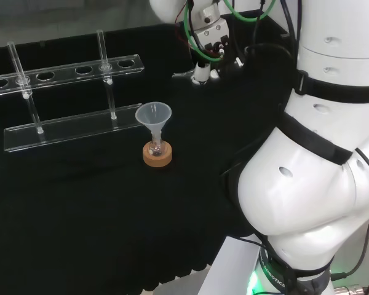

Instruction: Pour all the NaCl from the weighing funnel into the round-bottom flask.

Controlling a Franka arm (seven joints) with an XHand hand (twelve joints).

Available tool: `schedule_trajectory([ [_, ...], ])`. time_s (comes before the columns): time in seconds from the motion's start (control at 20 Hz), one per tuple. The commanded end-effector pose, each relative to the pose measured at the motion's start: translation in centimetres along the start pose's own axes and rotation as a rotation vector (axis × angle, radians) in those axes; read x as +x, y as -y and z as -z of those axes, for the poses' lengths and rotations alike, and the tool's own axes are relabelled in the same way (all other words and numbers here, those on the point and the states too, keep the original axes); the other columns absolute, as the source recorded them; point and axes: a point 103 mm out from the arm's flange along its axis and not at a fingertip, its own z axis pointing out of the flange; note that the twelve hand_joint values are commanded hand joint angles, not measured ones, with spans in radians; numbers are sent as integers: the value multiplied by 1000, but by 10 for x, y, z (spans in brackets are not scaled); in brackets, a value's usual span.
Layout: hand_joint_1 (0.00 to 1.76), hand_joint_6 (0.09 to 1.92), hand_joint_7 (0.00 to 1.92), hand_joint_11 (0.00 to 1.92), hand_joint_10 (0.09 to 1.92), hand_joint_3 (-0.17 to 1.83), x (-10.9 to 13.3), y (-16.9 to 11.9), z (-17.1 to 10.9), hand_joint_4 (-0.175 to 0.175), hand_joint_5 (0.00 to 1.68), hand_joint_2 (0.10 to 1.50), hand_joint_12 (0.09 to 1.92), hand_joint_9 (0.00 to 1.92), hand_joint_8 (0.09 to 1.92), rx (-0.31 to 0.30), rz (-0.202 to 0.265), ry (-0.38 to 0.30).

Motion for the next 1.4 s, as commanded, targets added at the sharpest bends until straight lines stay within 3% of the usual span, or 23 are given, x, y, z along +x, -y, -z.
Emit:
schedule_trajectory([
  [0.05, 1156, 311, 890, 1057, 138, 589, -8, 39, 20, 175, 1447, 638, 908, 1279, 565, 6, -42, 23],
  [0.95, 1156, 307, 890, 1059, 132, 587, 19, 136, 48, 175, 1448, 639, 905, 1283, 565, -1, -54, 61],
  [1.4, 1156, 306, 889, 1060, 128, 587, 36, 165, 49, 175, 1449, 639, 903, 1286, 565, 20, -45, 98],
])
